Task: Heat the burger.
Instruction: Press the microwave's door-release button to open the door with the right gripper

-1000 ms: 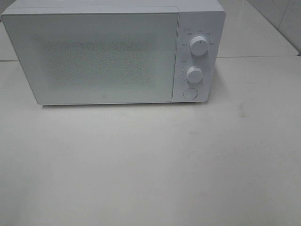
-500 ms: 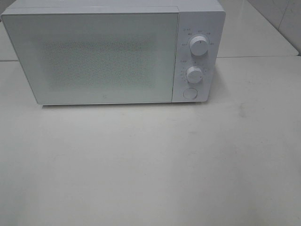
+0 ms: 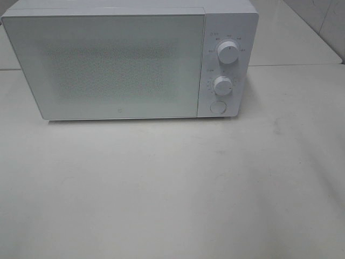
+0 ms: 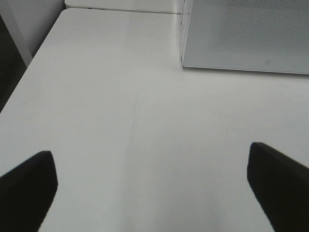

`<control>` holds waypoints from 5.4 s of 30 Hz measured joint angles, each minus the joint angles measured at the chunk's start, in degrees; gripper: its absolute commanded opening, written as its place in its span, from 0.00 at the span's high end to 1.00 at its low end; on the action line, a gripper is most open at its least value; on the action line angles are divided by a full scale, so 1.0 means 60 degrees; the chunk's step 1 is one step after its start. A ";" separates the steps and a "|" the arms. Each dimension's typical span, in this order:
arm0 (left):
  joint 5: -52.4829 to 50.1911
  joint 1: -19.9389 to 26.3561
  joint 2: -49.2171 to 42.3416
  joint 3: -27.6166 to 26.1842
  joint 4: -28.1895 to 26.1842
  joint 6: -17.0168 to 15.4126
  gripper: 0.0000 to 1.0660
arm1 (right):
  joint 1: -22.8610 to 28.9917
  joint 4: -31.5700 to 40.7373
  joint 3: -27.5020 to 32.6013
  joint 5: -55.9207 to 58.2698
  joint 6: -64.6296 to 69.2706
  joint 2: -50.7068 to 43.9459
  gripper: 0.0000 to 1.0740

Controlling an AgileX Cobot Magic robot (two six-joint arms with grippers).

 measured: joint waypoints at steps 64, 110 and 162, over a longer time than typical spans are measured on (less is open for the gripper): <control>0.0000 0.0000 0.0000 0.0000 0.0000 0.0000 0.05 | 0.5472 0.8155 0.2578 -1.3503 -0.2024 0.9186 0.30; 0.0000 0.0000 0.0000 0.0000 0.0000 0.0000 0.05 | 0.6264 0.9301 0.1461 -1.2557 0.9330 0.9960 0.67; 0.0000 0.0000 0.0000 0.0000 0.0000 0.0000 0.05 | 0.4039 0.7974 -0.1862 -1.0495 1.1717 1.2605 1.00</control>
